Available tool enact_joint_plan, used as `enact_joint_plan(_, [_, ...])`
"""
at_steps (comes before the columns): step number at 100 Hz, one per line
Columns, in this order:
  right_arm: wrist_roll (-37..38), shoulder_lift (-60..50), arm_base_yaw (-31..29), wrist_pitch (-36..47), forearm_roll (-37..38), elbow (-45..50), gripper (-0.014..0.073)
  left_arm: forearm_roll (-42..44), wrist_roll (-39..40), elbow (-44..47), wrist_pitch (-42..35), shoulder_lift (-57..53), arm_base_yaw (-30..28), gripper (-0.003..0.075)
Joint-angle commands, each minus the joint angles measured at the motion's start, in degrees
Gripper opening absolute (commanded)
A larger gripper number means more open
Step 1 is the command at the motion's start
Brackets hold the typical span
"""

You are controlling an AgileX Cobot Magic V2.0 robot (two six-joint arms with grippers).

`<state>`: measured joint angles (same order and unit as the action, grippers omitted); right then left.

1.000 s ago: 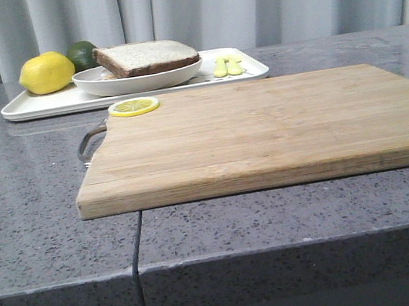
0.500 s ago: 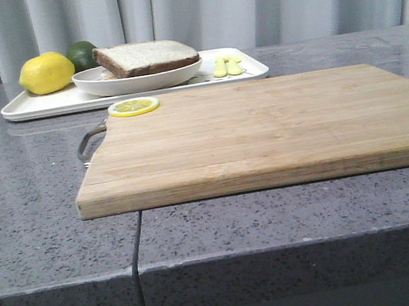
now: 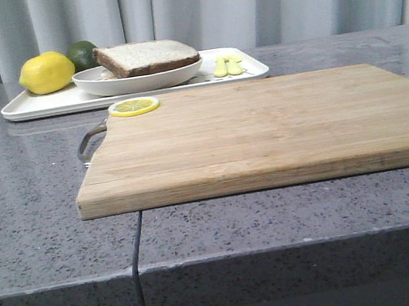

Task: Place bread and move sandwich to tray

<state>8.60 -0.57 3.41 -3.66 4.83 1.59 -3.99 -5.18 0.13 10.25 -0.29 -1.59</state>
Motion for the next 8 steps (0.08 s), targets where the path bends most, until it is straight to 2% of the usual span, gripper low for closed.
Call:
enact_joint_plan(1, [-0.18,-1.18,-0.01,4.03,-0.05,-0.03,-0.0067,-0.11,0.51,0.89,-4.42,-1.89,-0.17,-0.0019])
enact_joint_plan(8, [-0.18,-1.18,-0.01,4.03,-0.05,-0.03,-0.0067,-0.11,0.51,0.89,-4.42,-1.89,-0.17,-0.0019])
